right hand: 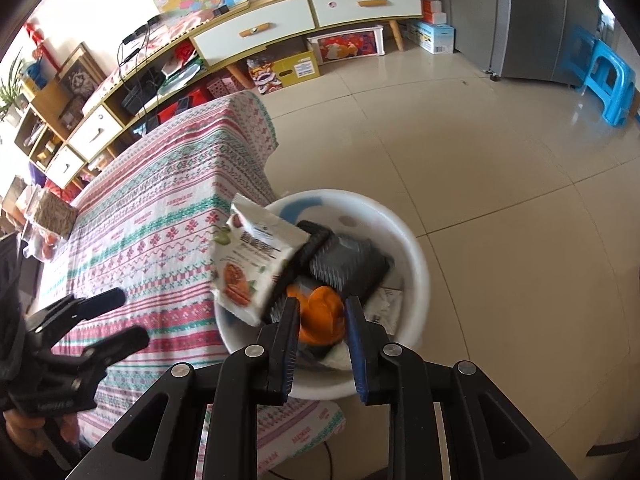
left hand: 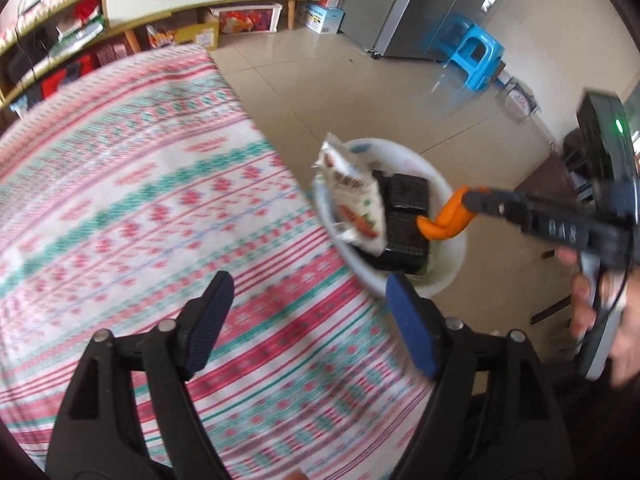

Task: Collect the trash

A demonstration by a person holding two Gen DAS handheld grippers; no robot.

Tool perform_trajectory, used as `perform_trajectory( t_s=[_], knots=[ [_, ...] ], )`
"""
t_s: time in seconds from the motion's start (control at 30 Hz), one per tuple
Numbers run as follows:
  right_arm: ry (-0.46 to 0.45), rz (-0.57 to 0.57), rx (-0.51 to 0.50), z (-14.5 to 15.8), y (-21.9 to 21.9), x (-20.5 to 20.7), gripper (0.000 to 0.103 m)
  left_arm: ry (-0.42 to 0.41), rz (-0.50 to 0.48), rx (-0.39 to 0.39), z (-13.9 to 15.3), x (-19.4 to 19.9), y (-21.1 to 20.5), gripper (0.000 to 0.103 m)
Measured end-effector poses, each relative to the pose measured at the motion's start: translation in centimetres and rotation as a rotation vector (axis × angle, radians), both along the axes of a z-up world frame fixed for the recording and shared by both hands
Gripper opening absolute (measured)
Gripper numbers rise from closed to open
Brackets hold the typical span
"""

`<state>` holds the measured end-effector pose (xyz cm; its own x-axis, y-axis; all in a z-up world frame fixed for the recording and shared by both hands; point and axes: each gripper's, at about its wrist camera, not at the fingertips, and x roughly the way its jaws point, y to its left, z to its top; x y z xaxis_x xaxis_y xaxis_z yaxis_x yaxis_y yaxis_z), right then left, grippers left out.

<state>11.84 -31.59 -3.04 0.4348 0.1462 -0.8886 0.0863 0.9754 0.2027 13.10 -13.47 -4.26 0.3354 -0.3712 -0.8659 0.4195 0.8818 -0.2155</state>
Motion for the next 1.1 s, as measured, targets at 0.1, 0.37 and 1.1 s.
perform_trajectory(
  t_s=[0.1,0.37,1.1],
  knots=[
    [0.002,0.0,-0.007,-0.2,0.7,0.7,0.025,-0.01,0.003,0.032,0.4,-0.6,1.8,0.082],
    [0.014,-0.026,-0.033,-1.2,1.0,1.9,0.025,-0.002,0.072,0.038,0.6,-1.5,6.0,0.085],
    [-0.069,0.006,-0.053,2.8,6.3,-3.0,0.074,-0.146,0.249,0.137,3.0,-6.0,9.3,0.098]
  ],
)
